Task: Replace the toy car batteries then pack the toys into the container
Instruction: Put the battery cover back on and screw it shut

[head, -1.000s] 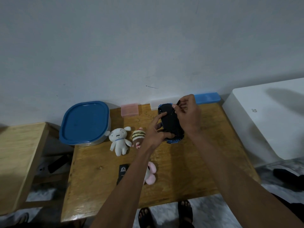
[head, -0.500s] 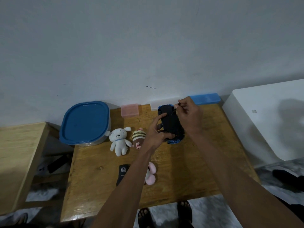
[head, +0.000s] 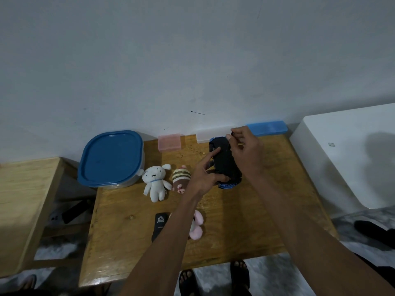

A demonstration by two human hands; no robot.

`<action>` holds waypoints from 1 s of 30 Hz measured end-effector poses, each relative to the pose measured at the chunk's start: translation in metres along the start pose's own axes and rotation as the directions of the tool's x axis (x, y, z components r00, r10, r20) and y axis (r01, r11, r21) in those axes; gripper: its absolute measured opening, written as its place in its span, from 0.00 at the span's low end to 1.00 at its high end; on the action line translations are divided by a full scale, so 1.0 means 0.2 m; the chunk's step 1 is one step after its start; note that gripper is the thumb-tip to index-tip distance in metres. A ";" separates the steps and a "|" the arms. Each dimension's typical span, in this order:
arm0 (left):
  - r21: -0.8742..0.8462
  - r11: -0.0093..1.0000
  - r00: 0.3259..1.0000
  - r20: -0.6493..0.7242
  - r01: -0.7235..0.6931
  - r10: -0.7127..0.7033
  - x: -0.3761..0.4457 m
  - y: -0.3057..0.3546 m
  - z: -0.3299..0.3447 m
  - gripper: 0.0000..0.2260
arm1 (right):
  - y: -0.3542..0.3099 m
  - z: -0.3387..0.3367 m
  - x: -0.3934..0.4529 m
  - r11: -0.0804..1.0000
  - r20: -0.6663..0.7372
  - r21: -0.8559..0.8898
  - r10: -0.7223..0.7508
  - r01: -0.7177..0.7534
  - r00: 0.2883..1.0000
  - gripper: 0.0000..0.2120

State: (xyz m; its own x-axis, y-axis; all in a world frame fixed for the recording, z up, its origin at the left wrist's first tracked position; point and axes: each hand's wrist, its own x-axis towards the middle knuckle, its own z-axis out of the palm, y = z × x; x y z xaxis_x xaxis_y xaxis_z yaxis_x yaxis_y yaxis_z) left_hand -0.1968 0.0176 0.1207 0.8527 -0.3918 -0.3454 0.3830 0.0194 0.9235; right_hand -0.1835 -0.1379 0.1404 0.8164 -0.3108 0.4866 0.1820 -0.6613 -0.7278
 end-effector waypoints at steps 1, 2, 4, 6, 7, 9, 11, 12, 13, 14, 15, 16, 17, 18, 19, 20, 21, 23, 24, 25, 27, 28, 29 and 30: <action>0.002 1.000 1.000 -0.003 -0.002 0.002 0.00 0.00 0.00 0.40 | 0.00 0.00 0.00 1.000 0.000 0.008 0.000 0.000 1.000 0.08; 0.003 1.000 1.000 -0.008 -0.002 0.002 0.00 0.01 0.00 0.40 | 0.00 0.00 0.00 1.000 -0.003 0.016 0.010 -0.010 1.000 0.08; 0.000 1.000 1.000 -0.017 0.004 -0.004 0.00 0.01 0.00 0.40 | 0.01 0.00 0.01 0.999 -0.004 0.032 0.034 -0.034 0.999 0.08; 0.004 1.000 1.000 -0.021 0.009 -0.009 0.00 0.01 -0.01 0.40 | 0.01 0.00 0.01 0.998 0.005 0.029 0.049 -0.049 0.999 0.08; 0.013 1.000 1.000 -0.016 0.008 -0.008 0.00 0.01 0.00 0.40 | 0.01 0.00 0.01 0.998 0.007 0.026 0.059 -0.059 0.998 0.09; 0.021 1.000 1.000 0.000 0.004 -0.004 0.00 0.00 0.00 0.39 | 0.01 0.00 0.01 0.996 0.004 0.039 0.081 -0.081 0.997 0.11; 0.011 1.000 1.000 0.005 0.004 -0.004 -0.01 0.00 0.00 0.39 | 0.01 0.00 0.01 0.995 0.014 0.046 0.085 -0.085 0.996 0.13; 0.006 1.000 1.000 0.000 0.004 -0.004 -0.01 0.00 0.00 0.39 | 0.02 0.00 0.01 0.997 0.019 0.034 0.072 -0.072 0.997 0.12; 0.004 1.000 1.000 -0.004 0.003 -0.003 -0.01 -0.01 0.00 0.39 | 0.02 0.00 0.01 0.998 0.021 0.023 0.057 -0.057 0.998 0.11; 0.002 1.000 1.000 -0.009 0.004 -0.004 -0.01 -0.01 0.00 0.39 | 0.02 -0.01 0.00 0.999 0.023 0.017 0.046 -0.047 0.999 0.10; -0.003 1.000 1.000 -0.013 0.005 -0.005 -0.01 -0.01 0.00 0.39 | 0.01 -0.01 0.00 0.999 0.025 0.017 0.036 -0.036 0.999 0.10; -0.007 1.000 1.000 -0.016 0.006 -0.006 -0.01 0.00 -0.01 0.39 | 0.01 -0.01 0.00 1.000 0.029 0.018 0.024 -0.024 0.999 0.10; -0.007 1.000 1.000 -0.017 0.006 -0.006 -0.01 0.00 -0.01 0.39 | 0.01 -0.01 0.00 1.000 0.035 0.021 0.013 -0.013 0.999 0.11; -0.003 1.000 1.000 -0.016 0.006 -0.006 0.00 0.01 -0.01 0.39 | 0.01 -0.02 -0.01 1.000 0.046 0.029 0.008 -0.009 0.999 0.11; 0.003 1.000 1.000 -0.015 0.007 -0.007 0.00 0.01 -0.01 0.39 | 0.01 -0.02 -0.01 0.999 0.057 0.047 0.008 -0.010 0.998 0.11; 0.007 1.000 1.000 -0.017 0.010 -0.010 0.00 0.02 0.00 0.38 | 0.02 -0.02 -0.01 0.998 0.067 0.063 0.012 -0.016 0.998 0.10; 0.008 1.000 1.000 -0.024 0.013 -0.013 0.00 0.02 0.00 0.38 | 0.02 -0.01 -0.01 0.997 0.072 0.069 0.019 -0.024 0.997 0.09; 0.011 1.000 0.999 -0.037 0.016 -0.016 0.00 0.02 0.00 0.38 | 0.02 -0.01 0.00 0.998 0.067 0.043 0.036 -0.039 0.997 0.08; 0.015 1.000 0.999 -0.039 0.017 -0.016 0.00 0.01 0.00 0.38 | 0.02 -0.01 0.00 0.999 0.057 0.023 0.043 -0.044 0.997 0.08; 0.020 1.000 0.999 -0.038 0.018 -0.017 -0.01 0.01 0.00 0.38 | 0.01 -0.01 0.00 0.999 0.046 0.008 0.043 -0.044 0.998 0.08; 0.024 0.999 0.999 -0.033 0.023 -0.022 -0.01 0.00 0.00 0.38 | 0.01 -0.01 -0.01 0.999 0.042 -0.008 0.034 -0.034 0.999 0.09; 0.023 0.999 0.999 -0.029 0.024 -0.023 -0.01 0.00 0.00 0.38 | 0.01 -0.02 -0.01 1.000 0.047 -0.013 0.028 -0.027 0.998 0.09; 0.023 0.999 0.999 -0.024 0.025 -0.025 -0.01 0.00 0.00 0.37 | 0.01 -0.01 -0.01 1.000 0.054 -0.016 0.018 -0.017 0.998 0.09; 0.028 0.999 0.999 -0.020 0.025 -0.025 -0.02 0.00 0.00 0.37 | 0.01 -0.02 -0.01 1.000 0.062 -0.016 0.004 -0.003 0.998 0.09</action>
State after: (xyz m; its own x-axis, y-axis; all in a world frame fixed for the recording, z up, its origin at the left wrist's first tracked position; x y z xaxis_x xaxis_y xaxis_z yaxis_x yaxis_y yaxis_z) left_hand -0.1995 0.0181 0.1229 0.8499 -0.3737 -0.3716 0.3944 -0.0165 0.9188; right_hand -0.1869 -0.1410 0.1389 0.8493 -0.2705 0.4533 0.1709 -0.6716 -0.7209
